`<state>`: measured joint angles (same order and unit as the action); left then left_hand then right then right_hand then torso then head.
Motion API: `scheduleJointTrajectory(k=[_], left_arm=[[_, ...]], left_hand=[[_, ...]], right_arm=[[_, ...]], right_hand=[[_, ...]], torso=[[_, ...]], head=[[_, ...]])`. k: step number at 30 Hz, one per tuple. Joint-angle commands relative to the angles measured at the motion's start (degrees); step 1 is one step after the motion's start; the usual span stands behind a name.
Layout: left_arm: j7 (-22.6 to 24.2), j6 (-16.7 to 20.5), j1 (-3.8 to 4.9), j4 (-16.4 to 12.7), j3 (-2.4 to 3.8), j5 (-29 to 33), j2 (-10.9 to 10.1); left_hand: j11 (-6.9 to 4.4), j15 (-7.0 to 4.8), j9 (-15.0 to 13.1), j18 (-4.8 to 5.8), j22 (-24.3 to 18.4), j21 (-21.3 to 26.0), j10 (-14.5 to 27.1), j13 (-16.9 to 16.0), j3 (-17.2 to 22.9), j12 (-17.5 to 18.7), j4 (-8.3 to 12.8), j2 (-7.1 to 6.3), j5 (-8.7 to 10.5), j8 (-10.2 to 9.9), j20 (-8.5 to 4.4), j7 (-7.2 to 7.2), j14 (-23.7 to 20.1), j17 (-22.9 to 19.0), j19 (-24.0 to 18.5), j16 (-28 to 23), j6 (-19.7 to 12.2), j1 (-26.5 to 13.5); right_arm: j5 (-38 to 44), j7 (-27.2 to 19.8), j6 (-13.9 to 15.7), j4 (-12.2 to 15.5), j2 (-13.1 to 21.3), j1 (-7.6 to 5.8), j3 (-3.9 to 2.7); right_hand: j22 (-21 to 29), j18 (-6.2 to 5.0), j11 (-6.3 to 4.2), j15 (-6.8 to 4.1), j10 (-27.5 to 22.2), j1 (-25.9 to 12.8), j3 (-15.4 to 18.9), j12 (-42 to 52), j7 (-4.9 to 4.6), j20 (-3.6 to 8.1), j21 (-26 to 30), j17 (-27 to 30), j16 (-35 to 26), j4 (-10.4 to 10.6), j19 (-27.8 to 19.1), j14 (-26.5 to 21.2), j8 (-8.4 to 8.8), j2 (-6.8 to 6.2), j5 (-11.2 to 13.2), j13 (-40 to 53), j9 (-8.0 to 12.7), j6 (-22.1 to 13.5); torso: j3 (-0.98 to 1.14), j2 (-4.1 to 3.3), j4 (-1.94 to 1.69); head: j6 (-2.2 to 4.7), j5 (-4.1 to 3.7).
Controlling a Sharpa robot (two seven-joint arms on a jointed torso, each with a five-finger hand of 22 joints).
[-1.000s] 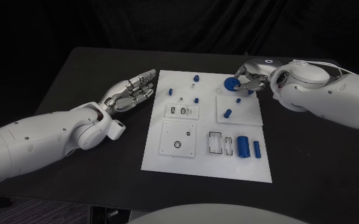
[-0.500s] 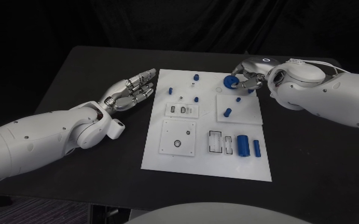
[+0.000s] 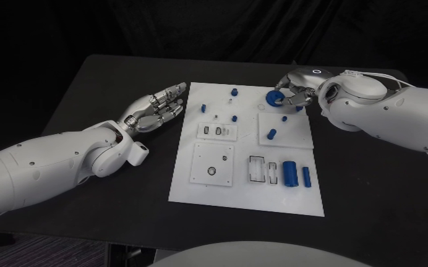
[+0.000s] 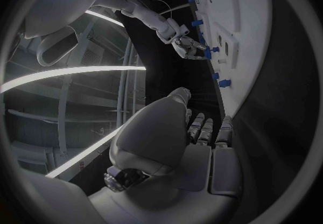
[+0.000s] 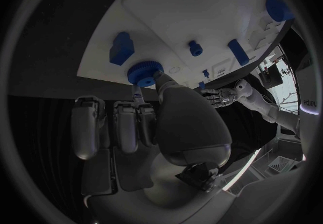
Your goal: Assemble the parts on the task board
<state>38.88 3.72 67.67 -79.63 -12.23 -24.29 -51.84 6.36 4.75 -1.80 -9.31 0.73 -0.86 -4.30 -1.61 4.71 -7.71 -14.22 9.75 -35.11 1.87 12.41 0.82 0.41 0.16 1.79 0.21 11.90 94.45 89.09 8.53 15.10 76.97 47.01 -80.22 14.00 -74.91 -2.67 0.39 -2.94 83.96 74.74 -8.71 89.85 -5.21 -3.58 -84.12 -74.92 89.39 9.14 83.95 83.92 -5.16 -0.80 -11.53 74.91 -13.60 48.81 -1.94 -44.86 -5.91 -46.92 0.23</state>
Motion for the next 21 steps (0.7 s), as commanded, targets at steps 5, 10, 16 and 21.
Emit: scheduleJointTrajectory(k=[5,10,16,21], left_arm=[[6.6,-0.9,-0.19,0.2,0.04,0.0,0.2],[6.5,-1.0,-0.33,0.4,0.04,0.0,0.3],[6.5,-1.2,-0.59,0.5,0.04,0.0,0.3],[6.6,-1.2,-0.73,0.5,0.04,0.0,0.4]], left_hand=[[0.19,0.43,-0.1,-1.03,0.1,-0.2,0.0,0.0,0.4,0.2,0.0,-0.10,0.05,0.3,0.41,0.07,-0.1,0.0,-0.1,0.0,0.3,-0.3],[0.24,0.49,-0.1,-1.03,0.1,-0.2,0.0,0.0,0.4,0.2,0.0,-0.09,0.06,0.3,0.47,0.00,-0.1,0.0,0.0,0.0,0.3,-0.3],[0.24,0.49,-0.1,-1.03,0.1,-0.2,0.0,0.0,0.4,0.2,0.0,-0.09,0.06,0.3,0.47,0.00,-0.1,0.0,0.0,0.0,0.3,-0.3],[0.28,0.54,-0.1,-1.03,0.1,-0.2,0.0,0.0,0.5,0.2,0.1,-0.06,0.05,0.3,0.53,-0.06,-0.1,0.0,0.0,0.0,0.3,-0.2]], right_arm=[[0.4,-1.6,1.0,0.1,0.0,0.42,0.17],[0.4,-1.8,0.9,0.1,0.0,0.44,0.17],[0.3,-2.0,0.6,0.2,0.0,0.46,0.17],[0.3,-2.5,0.6,0.2,0.1,0.49,0.17]], right_hand=[[-9.7,0.51,-1.25,-1.16,6.0,1.7,-1.1,0.1,1.13,1.12,0.4,-13.3,-0.5,-1.6,0.9,5.5,-2.83,0.76,-3.6,15.1,-2.2,5.8],[-9.7,0.51,-1.64,-1.52,6.0,2.4,-1.9,0.1,1.59,1.47,0.5,-13.3,-0.6,-2.6,0.9,5.5,-3.92,1.12,-6.1,15.1,-3.3,8.1],[-9.7,0.50,-1.66,-1.62,6.0,3.6,-2.6,0.1,1.50,1.65,0.7,-13.2,-0.8,-4.3,0.9,5.4,-4.62,0.89,-6.7,15.1,-4.5,9.4],[-9.9,0.57,-1.35,-1.42,6.0,4.9,-3.0,0.1,1.09,1.54,0.5,-13.3,-0.7,-5.9,1.0,5.5,-4.72,0.45,-6.4,15.1,-5.3,9.6]], torso=[[0.01,-0.02,0.02],[0.01,-0.01,0.01],[-0.02,0.01,0.03],[-0.03,0.00,0.00]], head=[[-0.05,0.09],[-0.05,0.06],[-0.06,0.08],[-0.02,0.10]])
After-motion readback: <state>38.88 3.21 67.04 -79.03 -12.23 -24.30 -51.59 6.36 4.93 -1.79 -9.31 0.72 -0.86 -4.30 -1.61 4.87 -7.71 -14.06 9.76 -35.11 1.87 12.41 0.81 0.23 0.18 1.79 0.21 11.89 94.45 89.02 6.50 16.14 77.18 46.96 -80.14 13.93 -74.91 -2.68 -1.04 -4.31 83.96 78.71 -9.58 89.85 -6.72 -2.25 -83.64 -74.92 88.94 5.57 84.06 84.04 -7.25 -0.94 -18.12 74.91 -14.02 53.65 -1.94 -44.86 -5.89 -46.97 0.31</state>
